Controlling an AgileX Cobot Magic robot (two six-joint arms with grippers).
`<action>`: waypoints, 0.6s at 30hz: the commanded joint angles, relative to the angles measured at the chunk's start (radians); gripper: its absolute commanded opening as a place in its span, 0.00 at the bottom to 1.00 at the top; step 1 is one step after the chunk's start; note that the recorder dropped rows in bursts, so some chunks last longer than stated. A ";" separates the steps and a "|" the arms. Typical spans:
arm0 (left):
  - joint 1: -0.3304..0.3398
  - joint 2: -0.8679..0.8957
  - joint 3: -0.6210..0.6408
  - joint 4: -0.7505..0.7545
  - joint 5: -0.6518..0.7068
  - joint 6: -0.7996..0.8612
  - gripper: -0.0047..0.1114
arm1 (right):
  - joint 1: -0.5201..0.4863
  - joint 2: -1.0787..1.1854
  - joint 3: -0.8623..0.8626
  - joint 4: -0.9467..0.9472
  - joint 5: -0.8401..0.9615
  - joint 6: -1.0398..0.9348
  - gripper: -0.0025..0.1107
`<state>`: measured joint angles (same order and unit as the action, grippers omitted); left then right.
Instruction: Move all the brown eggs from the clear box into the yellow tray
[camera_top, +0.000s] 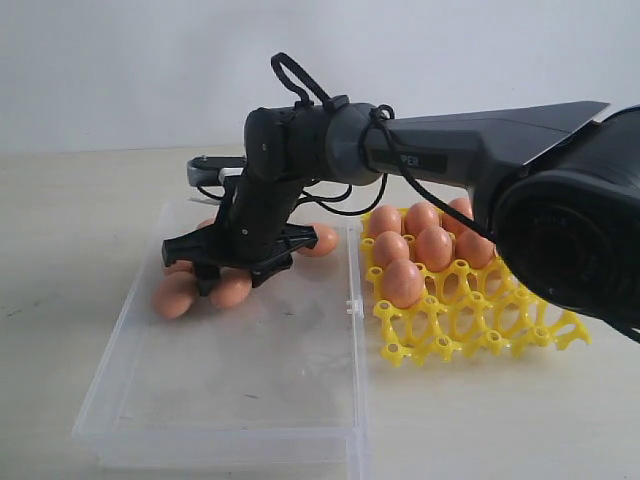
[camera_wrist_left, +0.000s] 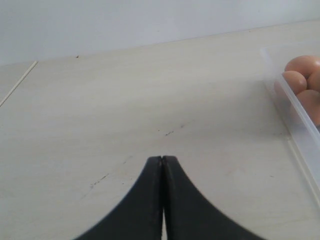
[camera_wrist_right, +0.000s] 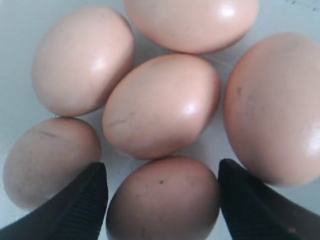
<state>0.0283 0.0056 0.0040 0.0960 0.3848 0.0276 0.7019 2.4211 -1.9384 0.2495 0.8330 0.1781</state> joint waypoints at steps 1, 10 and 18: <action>0.002 -0.006 -0.004 -0.001 -0.006 -0.005 0.04 | -0.011 0.000 -0.002 0.001 -0.017 0.010 0.47; 0.002 -0.006 -0.004 -0.001 -0.006 -0.005 0.04 | -0.003 -0.002 -0.002 -0.024 0.072 -0.111 0.02; 0.002 -0.006 -0.004 -0.001 -0.006 -0.005 0.04 | 0.039 -0.052 0.102 -0.086 0.045 -0.209 0.02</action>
<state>0.0283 0.0056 0.0040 0.0960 0.3848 0.0276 0.7259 2.3880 -1.8833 0.1973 0.8739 0.0000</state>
